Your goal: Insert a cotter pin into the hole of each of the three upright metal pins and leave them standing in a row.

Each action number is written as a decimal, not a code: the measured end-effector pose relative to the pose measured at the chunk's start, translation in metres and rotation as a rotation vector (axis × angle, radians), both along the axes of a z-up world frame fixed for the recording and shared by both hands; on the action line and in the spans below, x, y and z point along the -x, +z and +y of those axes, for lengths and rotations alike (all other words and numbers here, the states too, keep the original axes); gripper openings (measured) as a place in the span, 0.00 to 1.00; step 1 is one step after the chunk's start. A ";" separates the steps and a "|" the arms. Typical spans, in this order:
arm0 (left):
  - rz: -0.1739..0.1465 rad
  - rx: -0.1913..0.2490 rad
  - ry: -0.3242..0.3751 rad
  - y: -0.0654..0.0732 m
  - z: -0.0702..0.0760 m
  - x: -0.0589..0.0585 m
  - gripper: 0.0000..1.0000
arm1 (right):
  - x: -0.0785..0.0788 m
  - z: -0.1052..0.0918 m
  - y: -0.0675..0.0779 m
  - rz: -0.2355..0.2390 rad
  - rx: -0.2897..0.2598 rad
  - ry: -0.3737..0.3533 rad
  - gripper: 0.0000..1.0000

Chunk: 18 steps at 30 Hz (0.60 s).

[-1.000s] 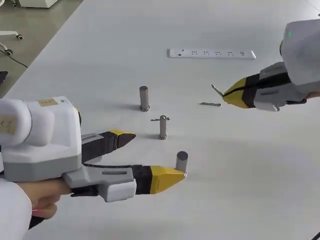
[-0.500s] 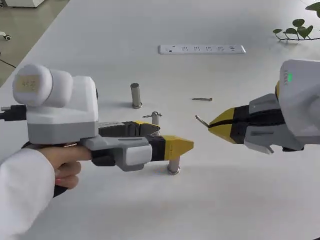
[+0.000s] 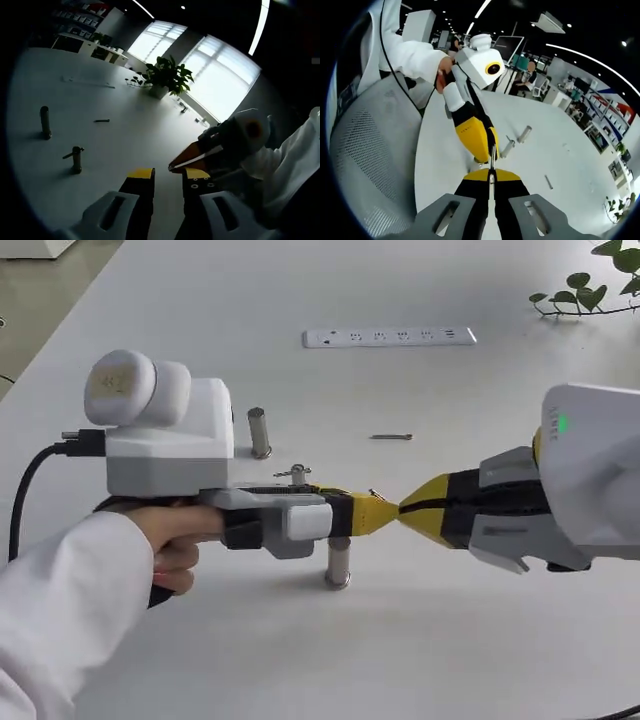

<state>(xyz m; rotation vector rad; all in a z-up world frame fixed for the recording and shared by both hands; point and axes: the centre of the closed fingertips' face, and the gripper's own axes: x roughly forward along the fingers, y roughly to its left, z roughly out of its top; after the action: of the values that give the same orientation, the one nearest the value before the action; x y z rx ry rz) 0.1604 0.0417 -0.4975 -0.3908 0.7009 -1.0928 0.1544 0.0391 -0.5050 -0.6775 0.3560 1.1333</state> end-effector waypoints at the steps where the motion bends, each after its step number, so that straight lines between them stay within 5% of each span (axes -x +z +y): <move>1: 0.004 -0.003 -0.008 0.000 -0.001 0.001 0.17 | 0.001 0.000 0.000 0.000 -0.001 0.001 0.00; 9: 0.038 0.008 -0.024 0.002 -0.004 0.003 0.02 | 0.000 0.001 0.004 -0.020 0.005 0.007 0.00; 18: 0.056 0.001 -0.024 -0.001 -0.005 0.005 0.00 | 0.002 0.002 0.006 -0.076 0.057 0.042 0.00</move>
<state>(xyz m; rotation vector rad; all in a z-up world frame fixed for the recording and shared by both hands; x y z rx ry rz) 0.1557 0.0371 -0.4983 -0.4162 0.7563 -1.1082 0.1526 0.0411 -0.4987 -0.7790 0.3115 1.1372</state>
